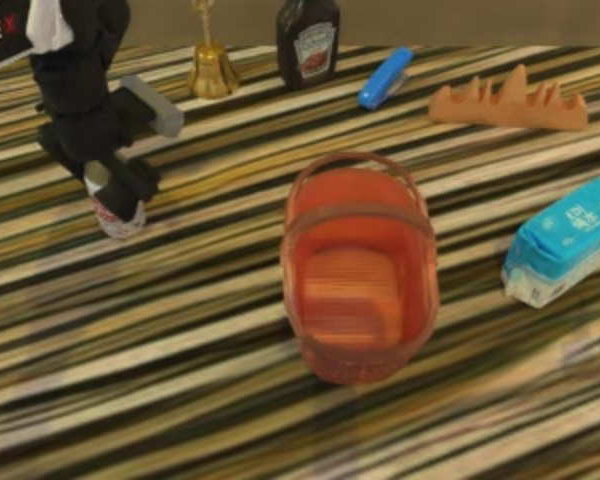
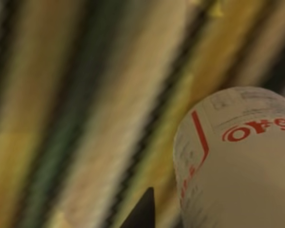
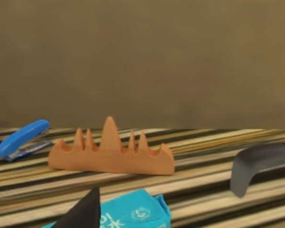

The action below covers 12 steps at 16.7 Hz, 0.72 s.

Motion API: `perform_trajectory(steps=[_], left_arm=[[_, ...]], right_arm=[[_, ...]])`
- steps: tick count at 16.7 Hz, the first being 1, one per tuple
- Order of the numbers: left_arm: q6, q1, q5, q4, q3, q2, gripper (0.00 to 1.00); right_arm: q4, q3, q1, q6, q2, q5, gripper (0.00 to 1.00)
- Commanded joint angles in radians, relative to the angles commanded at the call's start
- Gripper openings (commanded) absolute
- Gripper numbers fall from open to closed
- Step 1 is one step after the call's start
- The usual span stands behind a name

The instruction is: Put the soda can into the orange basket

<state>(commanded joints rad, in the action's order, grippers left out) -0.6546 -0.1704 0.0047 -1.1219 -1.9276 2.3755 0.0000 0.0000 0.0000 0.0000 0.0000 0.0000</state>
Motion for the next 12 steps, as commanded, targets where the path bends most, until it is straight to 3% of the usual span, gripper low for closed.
perform_trajectory(steps=[6, 12], left_arm=[[0.0, 0.0, 0.0, 0.0, 0.0, 0.0, 0.02], [0.0, 0.0, 0.0, 0.0, 0.0, 0.0, 0.0]], right_arm=[[0.0, 0.0, 0.0, 0.0, 0.0, 0.0, 1.0], [0.0, 0.0, 0.0, 0.0, 0.0, 0.0, 1.0]])
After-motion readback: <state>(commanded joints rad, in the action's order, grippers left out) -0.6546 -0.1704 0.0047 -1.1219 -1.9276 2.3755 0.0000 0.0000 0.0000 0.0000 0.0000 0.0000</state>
